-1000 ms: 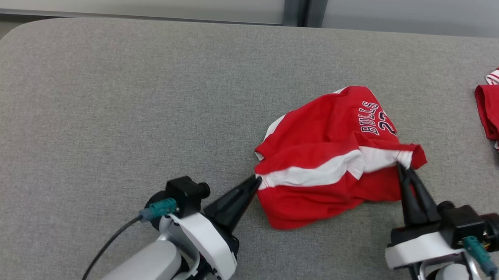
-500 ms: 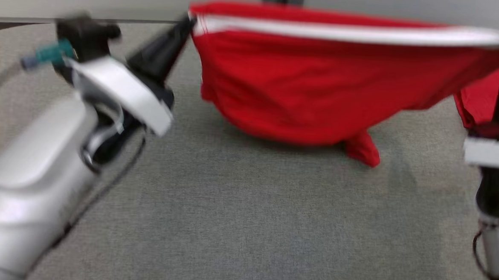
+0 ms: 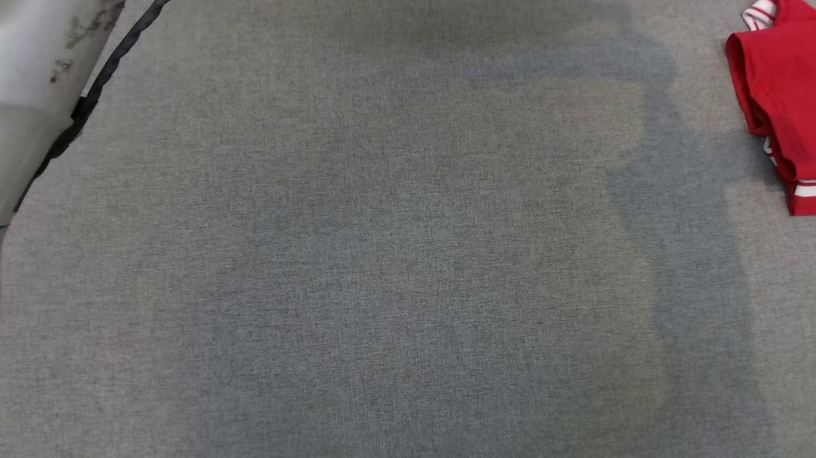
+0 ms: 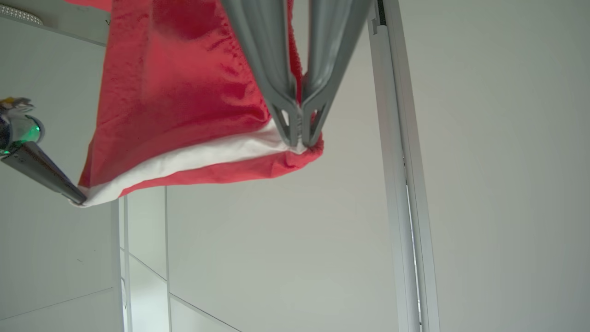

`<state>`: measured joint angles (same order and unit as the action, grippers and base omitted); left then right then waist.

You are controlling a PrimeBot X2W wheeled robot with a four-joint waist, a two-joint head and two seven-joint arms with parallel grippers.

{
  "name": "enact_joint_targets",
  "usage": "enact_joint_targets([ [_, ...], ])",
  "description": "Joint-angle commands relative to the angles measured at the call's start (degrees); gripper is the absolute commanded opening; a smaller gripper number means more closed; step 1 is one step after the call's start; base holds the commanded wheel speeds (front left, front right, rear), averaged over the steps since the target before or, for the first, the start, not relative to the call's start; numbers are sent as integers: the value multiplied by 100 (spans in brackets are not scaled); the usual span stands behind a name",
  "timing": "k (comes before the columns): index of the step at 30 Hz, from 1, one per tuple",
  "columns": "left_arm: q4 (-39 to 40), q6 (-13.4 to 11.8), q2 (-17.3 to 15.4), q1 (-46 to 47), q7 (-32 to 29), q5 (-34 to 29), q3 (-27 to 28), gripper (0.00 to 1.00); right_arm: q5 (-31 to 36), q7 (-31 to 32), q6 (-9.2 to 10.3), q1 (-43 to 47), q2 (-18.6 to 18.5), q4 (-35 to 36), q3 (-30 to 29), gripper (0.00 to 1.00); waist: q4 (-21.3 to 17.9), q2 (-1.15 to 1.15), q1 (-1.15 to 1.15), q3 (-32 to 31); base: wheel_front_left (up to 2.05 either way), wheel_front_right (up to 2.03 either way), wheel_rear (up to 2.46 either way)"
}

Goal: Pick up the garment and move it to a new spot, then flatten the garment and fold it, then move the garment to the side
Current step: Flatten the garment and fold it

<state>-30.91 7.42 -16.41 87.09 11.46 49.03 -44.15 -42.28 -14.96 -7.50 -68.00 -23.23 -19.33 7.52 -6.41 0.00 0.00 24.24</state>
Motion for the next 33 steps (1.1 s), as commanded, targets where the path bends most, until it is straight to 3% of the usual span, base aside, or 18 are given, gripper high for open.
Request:
enact_joint_targets([
  [1, -35, 3, -3, -3, 102, 32, -75, 0, 48, -27, 3, 137, 3, 97, -34, 0, -30, 0, 0, 111, 0, 0, 0],
  [4, 185, 3, -2, -337, 315, 105, -472, 0, 126, -28, 3, 675, -124, 550, -55, 0, 40, 0, 0, 87, 0, 0, 0],
  [8, 877, 4, -285, -1277, 374, 145, -958, 0, 178, -29, 2, 2072, -352, 1091, 3, 0, 146, 0, 0, -37, 0, 0, 0],
  [13, 1914, 4, -788, -3339, 367, 128, -922, 0, -17, -30, 3, 4352, -559, 1742, 81, 0, 232, 0, 0, -162, 0, 0, 0],
  [19, 2379, 4, -1261, -5449, 369, 136, -1096, 0, -710, -30, 3, 6611, -709, 2049, 528, 0, 284, 0, 0, -324, 0, 0, 0],
  [25, 2426, -58, -1442, -6719, 370, -202, -743, 0, -1368, 140, 3, 7627, -1225, 2265, 1067, 0, 281, 0, 0, -533, 0, 0, 0],
  [33, 3066, -224, -1773, -7678, 340, -158, -517, 0, -2292, 392, 3, 8502, -1951, 3190, 1168, 0, 490, 0, 0, -737, 0, 0, 0],
])
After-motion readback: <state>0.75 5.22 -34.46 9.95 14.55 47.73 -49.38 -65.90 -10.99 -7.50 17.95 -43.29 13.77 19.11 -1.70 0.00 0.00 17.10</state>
